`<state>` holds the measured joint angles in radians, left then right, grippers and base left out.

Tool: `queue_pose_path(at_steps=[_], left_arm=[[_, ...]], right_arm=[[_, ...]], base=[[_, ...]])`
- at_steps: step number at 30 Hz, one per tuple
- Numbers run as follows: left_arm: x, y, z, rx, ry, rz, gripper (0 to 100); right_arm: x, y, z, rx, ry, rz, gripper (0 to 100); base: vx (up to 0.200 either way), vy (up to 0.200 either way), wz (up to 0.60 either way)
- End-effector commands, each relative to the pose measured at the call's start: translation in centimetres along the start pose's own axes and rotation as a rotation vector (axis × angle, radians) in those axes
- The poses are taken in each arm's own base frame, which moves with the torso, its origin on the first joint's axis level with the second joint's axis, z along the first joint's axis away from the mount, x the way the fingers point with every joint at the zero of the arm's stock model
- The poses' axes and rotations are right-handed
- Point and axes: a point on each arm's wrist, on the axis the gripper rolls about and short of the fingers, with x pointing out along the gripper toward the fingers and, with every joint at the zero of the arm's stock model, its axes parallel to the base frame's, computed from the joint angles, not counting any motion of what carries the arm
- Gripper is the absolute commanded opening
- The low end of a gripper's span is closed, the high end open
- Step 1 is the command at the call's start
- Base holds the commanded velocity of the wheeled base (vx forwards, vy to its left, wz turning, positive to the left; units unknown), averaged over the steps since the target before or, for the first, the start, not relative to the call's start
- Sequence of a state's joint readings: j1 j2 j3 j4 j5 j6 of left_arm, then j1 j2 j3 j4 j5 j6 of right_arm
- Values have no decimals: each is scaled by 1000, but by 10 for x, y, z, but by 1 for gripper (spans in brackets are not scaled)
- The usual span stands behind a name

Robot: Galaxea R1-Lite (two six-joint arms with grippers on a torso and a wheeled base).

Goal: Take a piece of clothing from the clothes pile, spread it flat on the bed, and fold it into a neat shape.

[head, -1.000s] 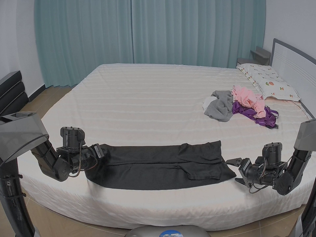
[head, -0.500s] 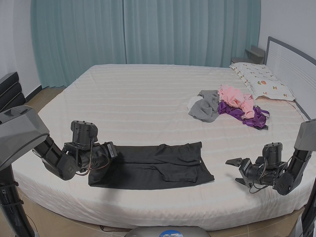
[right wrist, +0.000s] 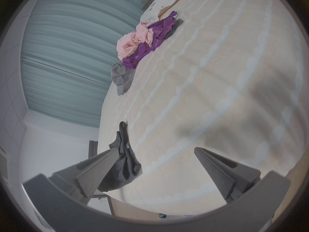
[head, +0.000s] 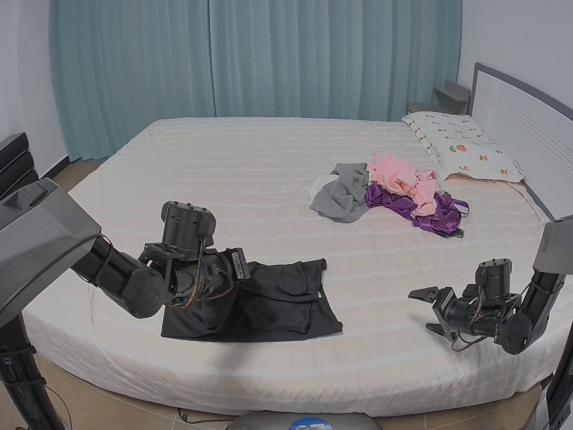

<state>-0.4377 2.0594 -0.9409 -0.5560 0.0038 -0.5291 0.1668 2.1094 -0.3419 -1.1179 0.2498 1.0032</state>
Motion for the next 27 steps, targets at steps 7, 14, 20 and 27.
queue_pose_path(at_steps=[7, 14, 20, 27], left_arm=[[25, -22, -8, 22, 25, -36, 0], [42, -29, -18, 7, 32, -21, 100], [53, -41, -15, -35, 3, -27, 100], [30, -40, -6, -118, -20, -30, 100]], right_arm=[[0, 0, -1, -2, 5, 0, 100], [0, 0, -2, -3, 7, -1, 100], [0, 0, -2, -2, 8, -2, 100], [0, -1, -3, -1, 10, -6, 100]], base=[[0, 0, 0], [0, 0, 0], [0, 0, 0], [0, 0, 0]])
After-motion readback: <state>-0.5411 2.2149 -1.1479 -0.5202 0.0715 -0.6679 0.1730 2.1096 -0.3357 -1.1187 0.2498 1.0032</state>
